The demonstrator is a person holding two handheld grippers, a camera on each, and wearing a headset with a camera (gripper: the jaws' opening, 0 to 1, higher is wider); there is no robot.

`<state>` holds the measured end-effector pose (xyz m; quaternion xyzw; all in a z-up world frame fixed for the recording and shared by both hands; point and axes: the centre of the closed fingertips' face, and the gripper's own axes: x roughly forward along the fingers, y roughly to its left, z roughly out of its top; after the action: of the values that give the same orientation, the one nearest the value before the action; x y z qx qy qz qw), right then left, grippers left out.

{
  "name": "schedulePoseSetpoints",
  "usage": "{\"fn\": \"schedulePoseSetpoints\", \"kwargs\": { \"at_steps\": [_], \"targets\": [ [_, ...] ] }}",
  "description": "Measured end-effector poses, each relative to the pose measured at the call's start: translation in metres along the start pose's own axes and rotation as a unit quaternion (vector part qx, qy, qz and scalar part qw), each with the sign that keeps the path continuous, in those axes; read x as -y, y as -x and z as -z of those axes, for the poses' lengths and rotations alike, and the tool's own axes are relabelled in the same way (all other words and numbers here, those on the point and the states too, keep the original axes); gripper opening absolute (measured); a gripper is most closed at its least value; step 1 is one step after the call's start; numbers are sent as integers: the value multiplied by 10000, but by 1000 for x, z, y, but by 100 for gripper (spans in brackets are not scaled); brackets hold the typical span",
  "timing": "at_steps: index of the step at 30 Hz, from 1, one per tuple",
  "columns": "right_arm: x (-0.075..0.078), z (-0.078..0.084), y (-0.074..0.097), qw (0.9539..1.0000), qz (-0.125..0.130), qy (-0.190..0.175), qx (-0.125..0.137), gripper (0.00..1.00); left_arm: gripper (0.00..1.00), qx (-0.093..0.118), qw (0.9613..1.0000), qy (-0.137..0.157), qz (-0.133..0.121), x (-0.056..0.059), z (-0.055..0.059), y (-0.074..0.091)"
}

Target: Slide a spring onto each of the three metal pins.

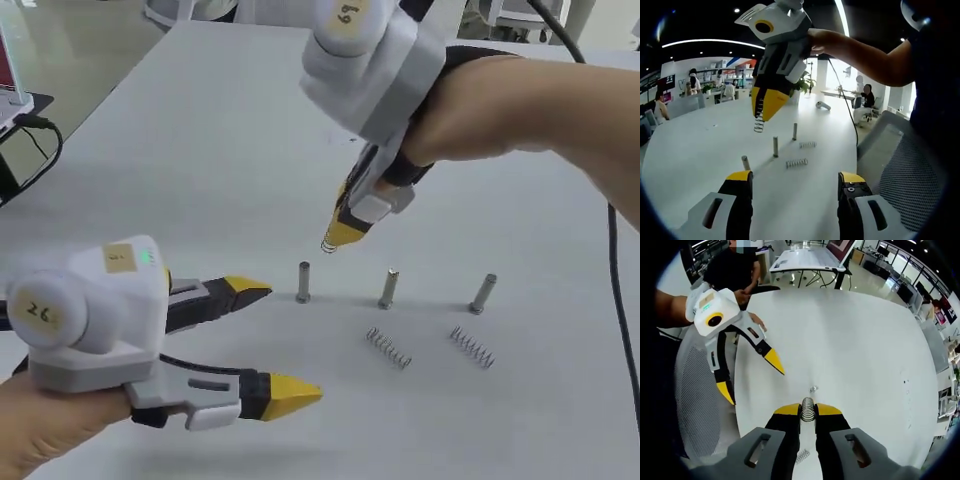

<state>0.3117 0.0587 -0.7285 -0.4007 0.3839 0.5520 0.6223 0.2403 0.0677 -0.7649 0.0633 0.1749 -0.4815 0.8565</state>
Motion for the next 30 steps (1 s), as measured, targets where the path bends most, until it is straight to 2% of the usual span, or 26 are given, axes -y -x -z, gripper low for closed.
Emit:
{"fn": "schedulePoseSetpoints", "kwargs": {
  "at_steps": [9,30],
  "targets": [
    [11,-2,-4,10000,-13,-7,-66,8,65,-14,10000,-36,44,2,-2,-4],
    [20,-6,-21,9998,-89,19,-178,8,64,5,10000,-32,34,2,-2,-2]
  ]
}}
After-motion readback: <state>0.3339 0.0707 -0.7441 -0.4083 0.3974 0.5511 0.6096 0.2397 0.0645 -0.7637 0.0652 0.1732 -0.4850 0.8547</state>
